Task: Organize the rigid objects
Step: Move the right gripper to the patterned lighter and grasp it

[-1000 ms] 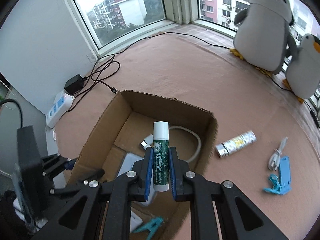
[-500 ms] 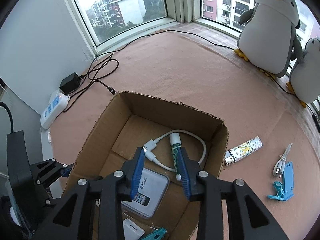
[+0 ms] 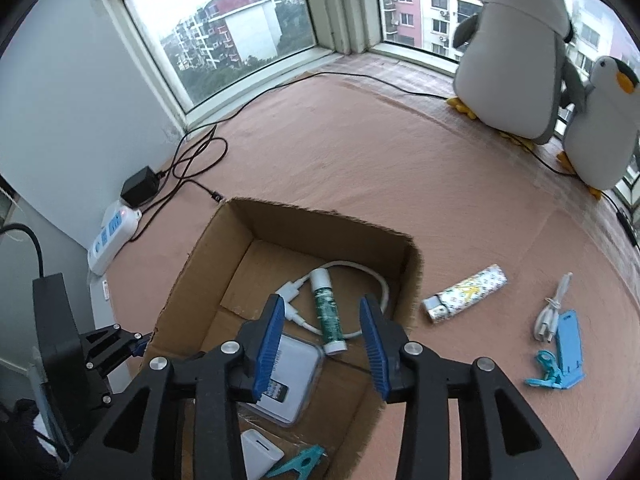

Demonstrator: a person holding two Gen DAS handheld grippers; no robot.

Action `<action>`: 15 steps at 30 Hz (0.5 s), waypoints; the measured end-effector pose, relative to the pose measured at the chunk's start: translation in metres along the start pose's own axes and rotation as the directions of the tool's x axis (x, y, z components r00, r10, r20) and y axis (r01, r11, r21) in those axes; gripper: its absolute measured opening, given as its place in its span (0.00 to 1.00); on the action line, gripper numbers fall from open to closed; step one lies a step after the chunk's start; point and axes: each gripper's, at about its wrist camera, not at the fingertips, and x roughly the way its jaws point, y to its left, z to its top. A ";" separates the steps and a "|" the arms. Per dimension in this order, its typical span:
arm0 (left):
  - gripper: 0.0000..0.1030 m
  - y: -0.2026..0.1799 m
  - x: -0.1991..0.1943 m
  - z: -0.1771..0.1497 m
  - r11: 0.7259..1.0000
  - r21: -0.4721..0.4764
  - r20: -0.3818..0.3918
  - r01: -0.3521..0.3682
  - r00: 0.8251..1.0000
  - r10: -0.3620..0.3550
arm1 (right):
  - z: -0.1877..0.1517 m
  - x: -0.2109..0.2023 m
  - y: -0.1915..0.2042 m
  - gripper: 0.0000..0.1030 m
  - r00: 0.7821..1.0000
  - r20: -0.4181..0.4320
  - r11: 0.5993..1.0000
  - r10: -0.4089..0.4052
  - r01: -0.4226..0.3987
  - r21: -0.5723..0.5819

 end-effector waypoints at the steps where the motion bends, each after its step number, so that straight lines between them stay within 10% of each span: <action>1: 0.37 0.000 0.000 0.000 1.000 0.000 0.000 0.000 1.000 0.000 | 0.000 -0.003 -0.005 0.35 1.000 0.006 1.000 -0.008 0.008 0.010; 15: 0.37 0.001 0.001 0.000 1.000 -0.001 0.000 0.001 1.000 -0.001 | -0.007 -0.014 -0.117 0.35 0.994 -0.027 0.953 -0.104 0.108 0.282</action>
